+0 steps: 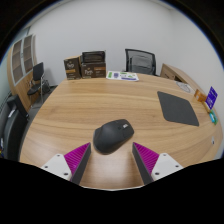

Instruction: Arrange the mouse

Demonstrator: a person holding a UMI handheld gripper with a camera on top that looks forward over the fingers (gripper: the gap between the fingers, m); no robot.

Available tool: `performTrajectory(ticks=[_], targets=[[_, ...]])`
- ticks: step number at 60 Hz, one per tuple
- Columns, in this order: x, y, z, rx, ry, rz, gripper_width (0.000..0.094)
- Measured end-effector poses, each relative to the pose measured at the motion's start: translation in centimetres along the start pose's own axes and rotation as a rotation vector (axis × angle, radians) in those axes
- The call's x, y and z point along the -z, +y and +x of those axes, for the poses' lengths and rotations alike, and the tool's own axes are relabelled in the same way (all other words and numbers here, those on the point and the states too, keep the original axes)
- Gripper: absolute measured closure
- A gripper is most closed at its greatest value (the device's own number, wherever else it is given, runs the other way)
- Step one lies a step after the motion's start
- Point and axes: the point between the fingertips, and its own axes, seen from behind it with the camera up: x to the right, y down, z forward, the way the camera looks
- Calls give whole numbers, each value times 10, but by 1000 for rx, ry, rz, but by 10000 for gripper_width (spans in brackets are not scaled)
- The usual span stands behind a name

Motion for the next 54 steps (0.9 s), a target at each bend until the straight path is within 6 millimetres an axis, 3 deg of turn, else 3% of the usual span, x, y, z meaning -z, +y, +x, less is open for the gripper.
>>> performTrajectory(ticks=[13,35,54], targets=[[-33,-15,-3,1,-4,-20,71],[-67,-48,-6,20,-1,-13,68],[-84,-63,-18,42,-20,-2,72]])
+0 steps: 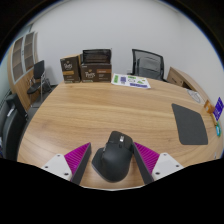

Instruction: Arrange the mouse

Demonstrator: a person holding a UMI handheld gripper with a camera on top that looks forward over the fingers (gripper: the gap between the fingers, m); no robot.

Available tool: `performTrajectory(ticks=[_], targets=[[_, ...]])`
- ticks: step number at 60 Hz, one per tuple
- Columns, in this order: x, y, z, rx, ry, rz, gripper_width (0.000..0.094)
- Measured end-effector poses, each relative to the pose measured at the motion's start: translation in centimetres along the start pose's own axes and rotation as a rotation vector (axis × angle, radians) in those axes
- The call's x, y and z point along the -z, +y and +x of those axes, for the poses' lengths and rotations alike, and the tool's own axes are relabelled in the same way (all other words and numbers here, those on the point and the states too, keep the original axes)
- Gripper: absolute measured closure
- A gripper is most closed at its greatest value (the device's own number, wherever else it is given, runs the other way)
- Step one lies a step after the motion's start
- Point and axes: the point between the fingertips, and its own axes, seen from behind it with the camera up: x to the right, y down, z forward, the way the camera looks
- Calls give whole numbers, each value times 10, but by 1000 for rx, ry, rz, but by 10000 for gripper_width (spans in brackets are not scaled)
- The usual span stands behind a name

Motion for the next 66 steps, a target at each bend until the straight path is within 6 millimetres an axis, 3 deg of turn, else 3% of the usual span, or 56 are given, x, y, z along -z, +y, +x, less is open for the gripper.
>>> performTrajectory(ticks=[7,18,21,23,27,35,50,59,66], targets=[[-2,-2,-4,-1,-14,4,115],[-4,-2,0,-31,-25,14,260],[-4,-2,1,-37,-22,16,323],[-4,-4,3,-46,-25,19,447],[-3,-3,3,-54,-31,3,496],[-1,-4,4,-49,-22,4,555],[10,-1,4,-46,-26,-5,559],[34,-34,18,-55,-37,37,560],[55,-82,53,-53,-22,102,560]])
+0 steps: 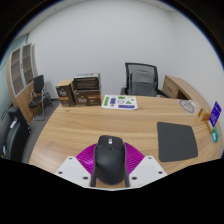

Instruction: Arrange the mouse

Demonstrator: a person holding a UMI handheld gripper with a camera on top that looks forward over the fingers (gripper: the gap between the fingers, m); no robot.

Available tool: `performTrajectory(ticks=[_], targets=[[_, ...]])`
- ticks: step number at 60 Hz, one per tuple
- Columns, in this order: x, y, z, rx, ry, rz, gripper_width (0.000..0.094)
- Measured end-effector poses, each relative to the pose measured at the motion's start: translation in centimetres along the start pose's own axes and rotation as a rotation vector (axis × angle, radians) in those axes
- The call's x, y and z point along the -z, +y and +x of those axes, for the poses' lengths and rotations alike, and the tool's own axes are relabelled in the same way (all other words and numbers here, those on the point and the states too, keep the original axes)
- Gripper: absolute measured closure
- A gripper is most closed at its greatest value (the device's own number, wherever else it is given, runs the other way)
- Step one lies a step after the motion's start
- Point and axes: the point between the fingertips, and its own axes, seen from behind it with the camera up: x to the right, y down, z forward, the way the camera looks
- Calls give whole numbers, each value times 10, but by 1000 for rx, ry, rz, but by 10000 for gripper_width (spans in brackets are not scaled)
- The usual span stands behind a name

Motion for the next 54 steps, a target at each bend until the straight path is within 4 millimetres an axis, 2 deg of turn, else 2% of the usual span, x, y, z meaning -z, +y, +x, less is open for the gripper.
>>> performTrajectory(ticks=[4,10,15,20,30,38,44,54], targets=[[9,-32,29,-3,25,46,560],[17,-70,82,-21,71,93,559],[20,-88,134,-37,120,115,560],[18,-95,187,-43,177,124,561],[1,-76,276,-68,246,97,560],[-26,-44,319,-82,272,57,562],[-49,-17,333,-99,255,24,562],[-78,19,332,-93,220,-23,556]])
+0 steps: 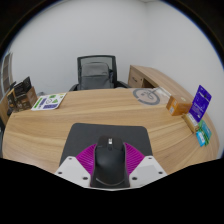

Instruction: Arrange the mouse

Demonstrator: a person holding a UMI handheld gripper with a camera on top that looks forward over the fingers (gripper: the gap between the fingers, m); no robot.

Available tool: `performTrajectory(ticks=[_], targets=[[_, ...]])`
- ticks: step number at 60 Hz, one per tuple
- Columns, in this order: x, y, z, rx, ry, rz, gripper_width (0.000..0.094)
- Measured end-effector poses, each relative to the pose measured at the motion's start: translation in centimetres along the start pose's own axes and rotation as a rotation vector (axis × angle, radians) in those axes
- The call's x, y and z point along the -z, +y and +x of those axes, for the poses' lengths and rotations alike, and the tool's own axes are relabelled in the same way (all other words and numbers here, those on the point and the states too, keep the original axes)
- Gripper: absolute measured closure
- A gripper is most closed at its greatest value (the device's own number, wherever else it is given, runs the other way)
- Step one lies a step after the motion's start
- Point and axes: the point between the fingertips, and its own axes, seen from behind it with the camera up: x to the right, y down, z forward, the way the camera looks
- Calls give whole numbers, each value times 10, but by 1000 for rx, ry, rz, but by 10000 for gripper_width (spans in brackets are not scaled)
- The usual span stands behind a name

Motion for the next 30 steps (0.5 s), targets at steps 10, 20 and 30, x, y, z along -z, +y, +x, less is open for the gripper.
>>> performTrajectory(ticks=[10,20,30], targets=[[-11,19,-2,5,-9,-19,551],[-11,21,-4,-5,-29,-17,487],[-9,22,-1,31,-22,-21,96]])
